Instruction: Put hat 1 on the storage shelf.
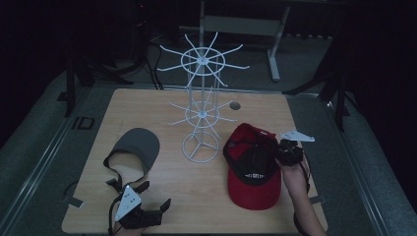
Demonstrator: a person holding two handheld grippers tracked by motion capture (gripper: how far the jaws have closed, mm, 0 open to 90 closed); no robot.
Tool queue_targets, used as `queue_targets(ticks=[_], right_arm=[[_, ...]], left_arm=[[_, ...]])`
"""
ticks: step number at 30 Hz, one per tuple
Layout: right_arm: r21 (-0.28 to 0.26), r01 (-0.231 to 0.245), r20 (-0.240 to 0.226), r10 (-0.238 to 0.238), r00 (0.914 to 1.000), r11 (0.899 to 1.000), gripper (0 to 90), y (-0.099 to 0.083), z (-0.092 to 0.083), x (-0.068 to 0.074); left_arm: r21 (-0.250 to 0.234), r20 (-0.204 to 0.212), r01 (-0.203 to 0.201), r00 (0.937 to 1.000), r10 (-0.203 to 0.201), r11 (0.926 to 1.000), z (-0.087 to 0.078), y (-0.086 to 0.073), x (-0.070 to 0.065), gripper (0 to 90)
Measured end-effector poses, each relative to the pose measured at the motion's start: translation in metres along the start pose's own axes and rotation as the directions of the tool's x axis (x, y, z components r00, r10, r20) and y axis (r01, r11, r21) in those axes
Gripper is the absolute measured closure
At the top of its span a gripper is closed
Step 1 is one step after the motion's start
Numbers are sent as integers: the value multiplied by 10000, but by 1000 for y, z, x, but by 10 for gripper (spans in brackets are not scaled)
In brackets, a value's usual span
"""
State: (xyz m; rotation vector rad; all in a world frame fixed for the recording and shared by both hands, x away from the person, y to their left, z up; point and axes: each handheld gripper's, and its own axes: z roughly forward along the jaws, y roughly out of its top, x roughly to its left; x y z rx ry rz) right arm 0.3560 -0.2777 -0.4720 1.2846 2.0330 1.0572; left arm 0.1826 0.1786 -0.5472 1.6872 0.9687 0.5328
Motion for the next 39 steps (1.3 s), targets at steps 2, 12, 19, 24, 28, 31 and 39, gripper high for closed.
queue_targets(ticks=[2, 12, 19, 24, 28, 31, 39], right_arm=[[-183, -56, -19, 55, 10000, 9998, 892, 3, -5, -1], [-1491, -246, -97, 234, 9997, 9885, 891, 24, -47, -2], [-2049, -72, -6, 72, 10000, 9788, 892, 36, -72, -2], [-2399, 24, 25, -19, 10000, 9708, 892, 41, -87, -3], [-2614, -17, 53, 32, 10000, 9652, 891, 44, -96, -6], [-2753, -106, -34, 100, 9999, 9613, 891, 46, -102, -8], [-3109, -223, -190, 172, 9997, 9502, 891, 50, -116, -7]], left_arm=[[11, 17, 16, 10000, -16, 10000, 0, 0, 0, 55], [-103, 39, -56, 10000, 57, 9999, 0, 9, -3, 56], [-339, 102, -335, 9994, 339, 9989, 4, 26, -11, 56], [-391, 446, -333, 9984, 350, 9987, 14, 38, -17, 56], [-480, 656, -596, 9959, 627, 9971, 21, 49, -27, 56], [-723, 797, -844, 9927, 901, 9938, 25, 62, -34, 56], [-924, 1216, -1343, 9819, 1450, 9866, 45, 86, -55, 65]])
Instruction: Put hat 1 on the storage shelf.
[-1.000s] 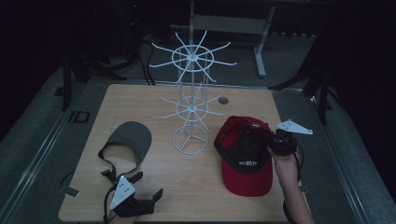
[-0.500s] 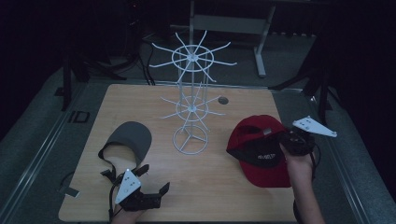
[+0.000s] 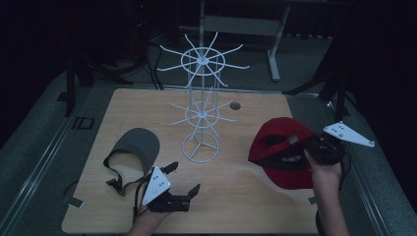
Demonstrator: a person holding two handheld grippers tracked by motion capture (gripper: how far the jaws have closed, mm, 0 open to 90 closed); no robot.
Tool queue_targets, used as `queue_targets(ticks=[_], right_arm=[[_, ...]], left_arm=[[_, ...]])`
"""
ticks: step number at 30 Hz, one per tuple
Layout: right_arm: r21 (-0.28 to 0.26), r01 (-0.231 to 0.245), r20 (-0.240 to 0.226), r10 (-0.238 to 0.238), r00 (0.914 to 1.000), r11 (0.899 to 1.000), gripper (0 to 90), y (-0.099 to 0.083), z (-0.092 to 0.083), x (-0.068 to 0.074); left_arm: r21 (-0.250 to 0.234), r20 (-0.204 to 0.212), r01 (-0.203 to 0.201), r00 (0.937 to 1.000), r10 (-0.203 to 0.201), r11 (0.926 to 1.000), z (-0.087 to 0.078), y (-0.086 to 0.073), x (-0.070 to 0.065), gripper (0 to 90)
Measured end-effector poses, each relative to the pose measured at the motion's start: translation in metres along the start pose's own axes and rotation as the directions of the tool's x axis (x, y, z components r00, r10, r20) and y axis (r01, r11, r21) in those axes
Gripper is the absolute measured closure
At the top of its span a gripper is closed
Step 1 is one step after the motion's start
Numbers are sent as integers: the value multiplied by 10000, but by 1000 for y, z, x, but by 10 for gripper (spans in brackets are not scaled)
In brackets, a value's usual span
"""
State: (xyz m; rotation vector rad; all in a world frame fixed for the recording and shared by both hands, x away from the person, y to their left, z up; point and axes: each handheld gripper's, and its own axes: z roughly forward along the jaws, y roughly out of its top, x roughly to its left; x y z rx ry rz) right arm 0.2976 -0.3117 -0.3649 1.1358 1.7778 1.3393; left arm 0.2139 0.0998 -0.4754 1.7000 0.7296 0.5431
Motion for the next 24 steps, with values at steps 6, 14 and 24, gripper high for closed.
queue_targets(ticks=[6, 14, 24], right_arm=[[-306, 39, -284, -48, 9996, 9995, 891, 7, -7, 8], [-542, 53, -531, -82, 9986, 9985, 891, 12, -15, 14], [-847, -93, -824, 23, 9966, 9964, 890, 15, -26, 18]], left_arm=[[95, 477, -341, 9983, 336, 9994, 24, 14, -11, 65], [206, 952, -654, 9935, 631, 9976, 57, 25, -29, 65], [-37, 1363, -1357, 9814, 1349, 9907, 89, 55, -54, 67]])
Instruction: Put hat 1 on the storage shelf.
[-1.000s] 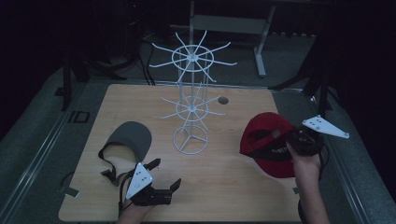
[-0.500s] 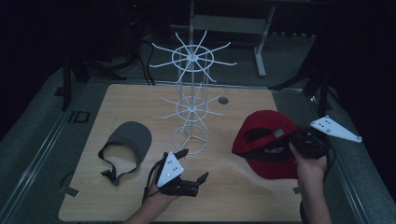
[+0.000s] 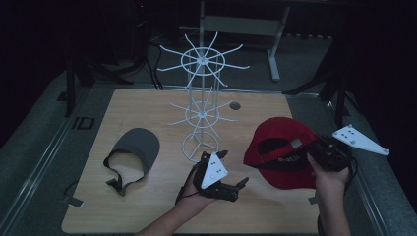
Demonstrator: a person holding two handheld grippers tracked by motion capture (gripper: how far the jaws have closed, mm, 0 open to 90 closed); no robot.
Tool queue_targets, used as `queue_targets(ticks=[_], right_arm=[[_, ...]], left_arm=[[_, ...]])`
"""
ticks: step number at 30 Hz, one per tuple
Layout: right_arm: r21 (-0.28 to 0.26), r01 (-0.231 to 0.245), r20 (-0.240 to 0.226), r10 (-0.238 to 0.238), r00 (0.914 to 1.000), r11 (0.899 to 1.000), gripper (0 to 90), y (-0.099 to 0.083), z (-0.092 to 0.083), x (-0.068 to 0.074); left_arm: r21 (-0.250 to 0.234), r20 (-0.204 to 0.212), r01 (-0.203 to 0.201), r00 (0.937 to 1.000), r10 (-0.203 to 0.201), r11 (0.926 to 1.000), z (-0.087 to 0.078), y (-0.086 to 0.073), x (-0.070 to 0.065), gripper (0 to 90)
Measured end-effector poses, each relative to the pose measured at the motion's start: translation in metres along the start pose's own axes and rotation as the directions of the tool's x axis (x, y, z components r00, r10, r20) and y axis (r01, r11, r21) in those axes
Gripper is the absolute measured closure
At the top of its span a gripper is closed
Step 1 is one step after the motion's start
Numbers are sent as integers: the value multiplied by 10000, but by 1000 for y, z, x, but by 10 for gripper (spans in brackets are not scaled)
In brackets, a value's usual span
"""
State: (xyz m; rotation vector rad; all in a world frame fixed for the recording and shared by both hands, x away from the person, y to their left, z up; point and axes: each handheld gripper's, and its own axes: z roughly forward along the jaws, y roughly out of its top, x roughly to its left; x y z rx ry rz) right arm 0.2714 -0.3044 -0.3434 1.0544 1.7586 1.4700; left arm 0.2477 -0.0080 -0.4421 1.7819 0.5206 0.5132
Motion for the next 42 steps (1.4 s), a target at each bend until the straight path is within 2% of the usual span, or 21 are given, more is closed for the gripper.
queue_targets(ticks=[2, 6, 9, 12, 17, 23, 24, 25, 27, 29, 31, 32, 34, 36, 38, 42], right_arm=[[-47, -46, -119, 45, 9999, 10000, 890, 1, -2, 1], [-111, 4, -300, -8, 9996, 9999, 890, 4, -5, 5], [-176, 37, -407, -44, 9992, 9998, 890, 5, -7, 8], [-226, 7, -532, -19, 9986, 9997, 890, 7, -9, 10], [-316, 54, -760, -78, 9971, 9995, 890, 11, -11, 14], [-429, -17, -950, -24, 9955, 9991, 890, 12, -14, 17], [-432, -22, -988, -21, 9951, 9991, 890, 11, -15, 17], [-445, -28, -1041, -18, 9946, 9990, 890, 11, -15, 18], [-376, -1, -1110, -41, 9938, 9993, 890, 9, -14, 20], [-356, 3, -1099, -43, 9939, 9994, 890, 8, -14, 20], [-324, 19, -1100, -55, 9939, 9995, 890, 7, -14, 21], [-312, 14, -1096, -48, 9940, 9995, 890, 7, -14, 21], [-301, 17, -1094, -49, 9940, 9995, 890, 5, -14, 21], [-263, 49, -1072, -77, 9942, 9996, 890, 3, -14, 21], [-227, 16, -1071, -40, 9942, 9997, 890, 1, -14, 22], [-206, -42, -1058, 20, 9944, 9998, 889, -2, -15, 21]], left_arm=[[-66, -4, -275, 9996, 275, 9996, 5, 9, -3, 75], [-216, 65, -352, 9994, 354, 9991, 14, 23, -5, 75], [-73, -225, -574, 9981, 572, 9983, 22, 29, -7, 75], [240, -443, -582, 9973, 592, 9980, 30, 33, -9, 75], [459, -764, -539, 9954, 573, 9975, 38, 40, -9, 83], [467, -760, -404, 9961, 439, 9981, 40, 47, -5, 163], [442, -744, -196, 9970, 229, 9988, 41, 49, -4, 163], [489, -738, -170, 9971, 206, 9987, 42, 50, -3, 217], [543, -813, -115, 9966, 159, 9985, 43, 52, -4, 239], [613, -1052, -175, 9942, 239, 9980, 44, 55, -5, 339], [663, -1303, -129, 9912, 215, 9977, 45, 58, -5, 477], [663, -1303, -129, 9912, 215, 9977, 45, 58, -5, 544], [611, -1618, 281, 9867, -179, 9977, 46, 63, -1, 676], [566, -1747, 337, 9844, -233, 9978, 46, 66, 0, 785], [521, -1942, 258, 9808, -153, 9983, 47, 69, 1, 831], [542, -2207, -29, 9752, 148, 9985, 47, 76, -1, 848]])
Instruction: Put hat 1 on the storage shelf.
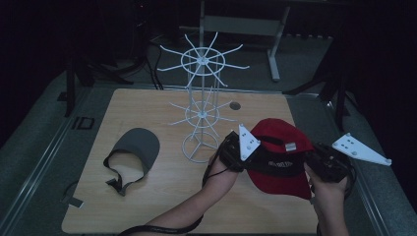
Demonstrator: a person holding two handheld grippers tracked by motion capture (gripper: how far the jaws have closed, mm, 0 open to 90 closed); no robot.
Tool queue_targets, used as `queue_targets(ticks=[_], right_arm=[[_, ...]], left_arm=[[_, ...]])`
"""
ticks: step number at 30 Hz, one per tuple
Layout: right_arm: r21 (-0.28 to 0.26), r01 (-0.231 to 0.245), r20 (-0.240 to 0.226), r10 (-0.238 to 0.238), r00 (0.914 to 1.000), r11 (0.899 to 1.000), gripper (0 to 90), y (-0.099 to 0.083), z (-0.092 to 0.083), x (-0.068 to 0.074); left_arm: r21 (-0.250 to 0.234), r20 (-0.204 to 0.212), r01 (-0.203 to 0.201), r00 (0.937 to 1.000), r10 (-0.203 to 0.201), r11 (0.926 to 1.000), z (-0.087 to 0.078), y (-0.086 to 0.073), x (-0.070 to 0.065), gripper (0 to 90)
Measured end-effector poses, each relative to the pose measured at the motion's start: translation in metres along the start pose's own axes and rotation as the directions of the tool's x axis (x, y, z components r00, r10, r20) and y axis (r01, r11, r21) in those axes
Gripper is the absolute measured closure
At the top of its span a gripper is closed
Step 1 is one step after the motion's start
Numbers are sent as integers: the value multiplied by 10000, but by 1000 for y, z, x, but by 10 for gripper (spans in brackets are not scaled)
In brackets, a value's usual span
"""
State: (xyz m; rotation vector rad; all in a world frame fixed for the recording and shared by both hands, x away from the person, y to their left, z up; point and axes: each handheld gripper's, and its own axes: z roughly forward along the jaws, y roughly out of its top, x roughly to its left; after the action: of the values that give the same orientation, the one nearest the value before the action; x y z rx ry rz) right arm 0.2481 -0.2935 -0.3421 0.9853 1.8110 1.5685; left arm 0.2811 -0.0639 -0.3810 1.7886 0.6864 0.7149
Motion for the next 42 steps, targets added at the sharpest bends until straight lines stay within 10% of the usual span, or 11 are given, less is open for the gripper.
queue_targets(ticks=[26, 42], right_arm=[[352, -250, 529, 231, 9983, 9991, 818, -32, -3, -2], [820, 164, -532, -120, 9985, 9965, 244, -47, -11, 4]], left_arm=[[-839, 329, -412, 9985, 441, 9956, -6, 44, -2, 863], [-965, 433, -487, 9977, 531, 9941, -4, 45, 0, 862]])
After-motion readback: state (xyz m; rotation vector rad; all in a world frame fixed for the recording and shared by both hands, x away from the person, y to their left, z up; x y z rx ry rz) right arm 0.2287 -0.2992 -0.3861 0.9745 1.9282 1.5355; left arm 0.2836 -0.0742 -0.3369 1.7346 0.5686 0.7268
